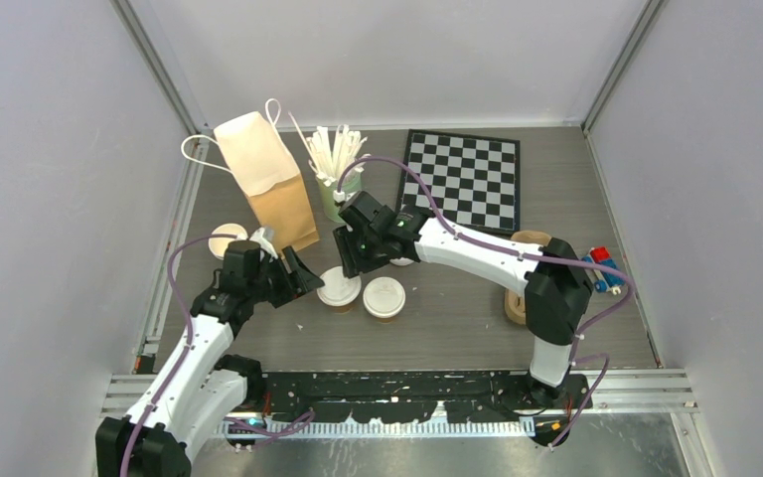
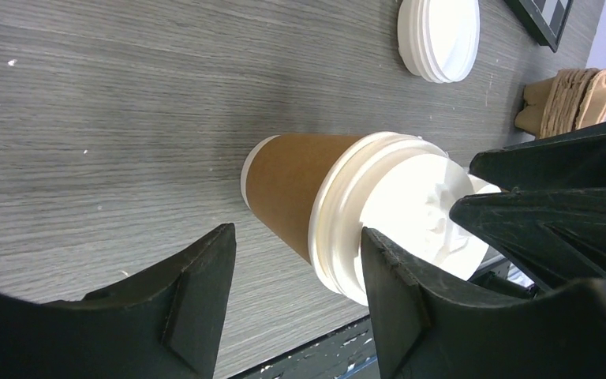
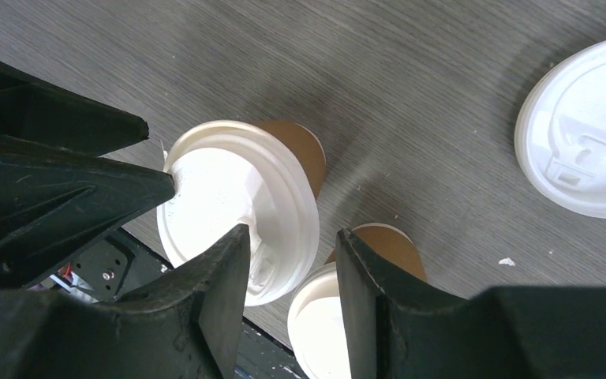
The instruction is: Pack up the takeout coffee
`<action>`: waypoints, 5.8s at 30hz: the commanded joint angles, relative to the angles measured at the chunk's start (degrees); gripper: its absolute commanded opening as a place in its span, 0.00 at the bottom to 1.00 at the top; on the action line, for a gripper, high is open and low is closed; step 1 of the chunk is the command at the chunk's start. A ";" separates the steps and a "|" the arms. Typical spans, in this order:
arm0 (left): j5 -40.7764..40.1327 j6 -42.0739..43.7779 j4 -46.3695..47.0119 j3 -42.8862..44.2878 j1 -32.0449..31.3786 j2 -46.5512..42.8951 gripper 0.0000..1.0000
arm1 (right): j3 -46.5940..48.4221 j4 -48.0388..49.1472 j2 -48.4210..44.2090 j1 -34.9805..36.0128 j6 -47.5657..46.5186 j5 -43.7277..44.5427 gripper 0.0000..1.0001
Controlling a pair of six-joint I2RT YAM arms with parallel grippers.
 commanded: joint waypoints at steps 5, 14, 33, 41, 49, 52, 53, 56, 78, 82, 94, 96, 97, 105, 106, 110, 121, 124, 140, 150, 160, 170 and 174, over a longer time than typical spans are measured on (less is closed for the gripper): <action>-2.50 0.18 -1.26 2.92 -0.14 -1.78 0.58 | 0.99 1.29 1.06 -0.16 1.02 -2.28 0.47; -1.01 -1.17 -0.20 3.18 -0.15 -2.78 0.59 | 1.11 1.81 1.30 -0.15 0.67 -2.77 0.39; 3.18 1.22 0.58 2.73 -0.19 -0.84 0.69 | -1.71 2.78 -0.56 -0.07 1.44 -1.64 0.46; 3.14 1.03 0.86 2.50 -0.16 -0.32 0.66 | -2.84 3.24 -0.33 0.09 1.03 -2.79 0.42; 3.51 0.60 0.79 2.78 -0.16 -0.54 0.68 | -1.04 3.12 -0.85 0.09 0.01 -3.13 0.27; 4.51 -0.05 1.20 2.71 -0.14 0.01 0.71 | -0.39 2.87 -0.76 0.06 -0.12 -3.31 0.23; 5.12 -0.34 1.56 2.62 -0.14 0.30 0.71 | -0.21 2.79 -0.77 0.11 -0.17 -3.29 0.22; 6.54 -1.08 2.72 2.25 -0.18 0.91 0.73 | 0.83 2.12 -0.52 0.07 -0.13 -3.32 0.22; -3.20 -1.55 -5.70 5.91 -0.05 -0.30 0.69 | 12.14 -8.92 6.25 0.46 -0.30 -2.50 0.23; -3.50 -1.75 -5.76 5.70 -0.05 0.45 0.66 | 13.48 -10.08 7.42 0.46 -0.53 -3.05 0.23; -3.30 -1.92 -5.08 4.81 -0.07 2.39 0.60 | 14.08 -10.39 8.40 0.46 -0.82 -3.38 0.24; -2.92 -2.00 -5.39 5.24 -0.06 1.85 0.67 | 13.98 -9.85 8.20 0.46 -0.93 -3.52 0.24; -2.53 -2.01 -5.82 5.82 -0.08 1.44 0.69 | 14.14 -9.70 8.20 0.45 -0.92 -3.57 0.23; -4.90 -1.42 -9.47 8.33 -0.05 -1.37 0.73 | 15.23 -8.84 8.69 0.41 -0.44 -4.48 0.23; -5.12 -1.35 -9.71 8.31 -0.10 -1.36 0.73 | 15.30 -8.77 8.77 0.46 -0.37 -4.66 0.23; -5.55 -1.31 -10.33 8.08 -0.06 -0.98 0.72 | 15.70 -8.74 9.14 0.46 -0.18 -4.76 0.23; -5.85 -1.61 -8.89 6.52 -0.05 1.19 0.65 | 15.78 -9.13 10.42 0.45 -0.12 -4.52 0.23; -5.90 -1.94 -8.31 5.83 -0.05 2.28 0.63 | 15.80 -9.08 10.69 0.46 -0.39 -4.34 0.23; 0.53 -3.94 -1.20 -0.01 -0.05 3.22 0.49 | 12.70 -7.26 7.35 0.30 0.08 -2.35 0.35; 4.83 -4.48 4.17 -1.44 -0.14 4.26 0.48 | 9.64 -6.67 -0.36 -0.24 0.75 -0.89 0.45; 4.79 -4.39 4.69 -1.62 -0.16 4.66 0.48 | 5.71 -0.22 -0.15 -0.41 -0.40 -8.99 0.26; 3.10 -4.49 3.74 -3.21 -0.14 4.72 0.46 | -0.07 5.14 3.57 -1.70 0.37 -9.51 0.23; 2.47 -5.45 3.83 -5.48 -0.14 4.62 0.44 | -7.63 9.22 2.82 -1.80 1.65 -8.49 0.23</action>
